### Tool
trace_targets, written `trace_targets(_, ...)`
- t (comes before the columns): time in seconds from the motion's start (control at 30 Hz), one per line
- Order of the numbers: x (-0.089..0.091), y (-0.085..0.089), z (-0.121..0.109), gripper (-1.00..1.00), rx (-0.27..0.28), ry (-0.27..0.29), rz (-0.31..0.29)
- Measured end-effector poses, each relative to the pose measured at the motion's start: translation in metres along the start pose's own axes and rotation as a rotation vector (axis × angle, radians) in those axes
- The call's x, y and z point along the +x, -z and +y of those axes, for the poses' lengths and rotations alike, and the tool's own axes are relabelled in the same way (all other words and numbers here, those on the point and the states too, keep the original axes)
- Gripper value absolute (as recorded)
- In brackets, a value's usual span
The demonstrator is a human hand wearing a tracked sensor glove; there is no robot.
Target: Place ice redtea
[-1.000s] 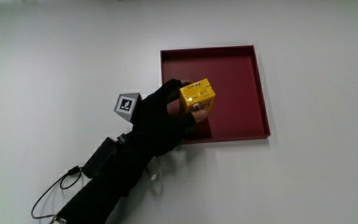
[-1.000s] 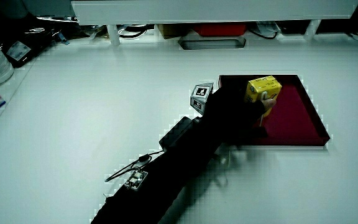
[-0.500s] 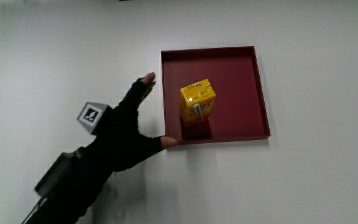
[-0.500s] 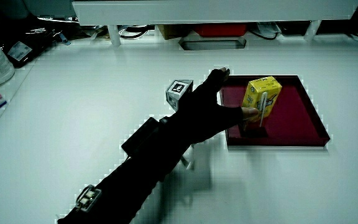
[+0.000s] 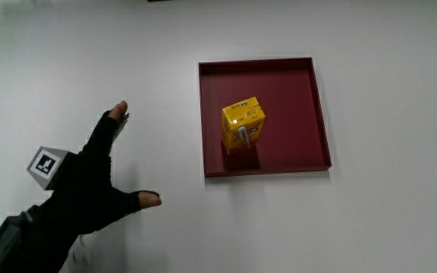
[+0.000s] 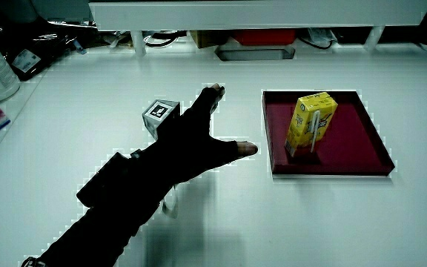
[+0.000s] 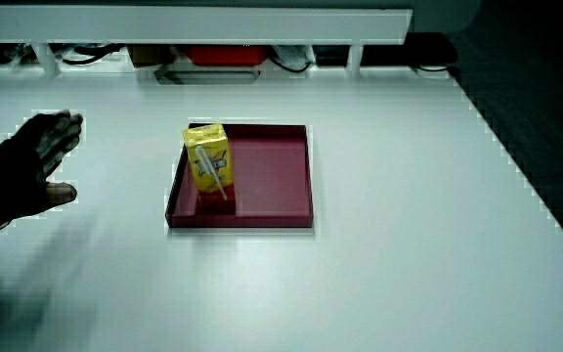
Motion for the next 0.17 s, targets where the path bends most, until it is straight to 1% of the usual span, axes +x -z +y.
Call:
trace_targets(0.03,-0.0006,-0.0017,-0.0023,-1.0,0.004,0.007,0.011)
trace_targets(0.1,0.0001,-0.0035,-0.0063,-1.0,0.009,-0.002,0.017)
trace_targets(0.17,-0.001,-0.0063,-0.0098,-1.0,0.016,-0.008,0.003)
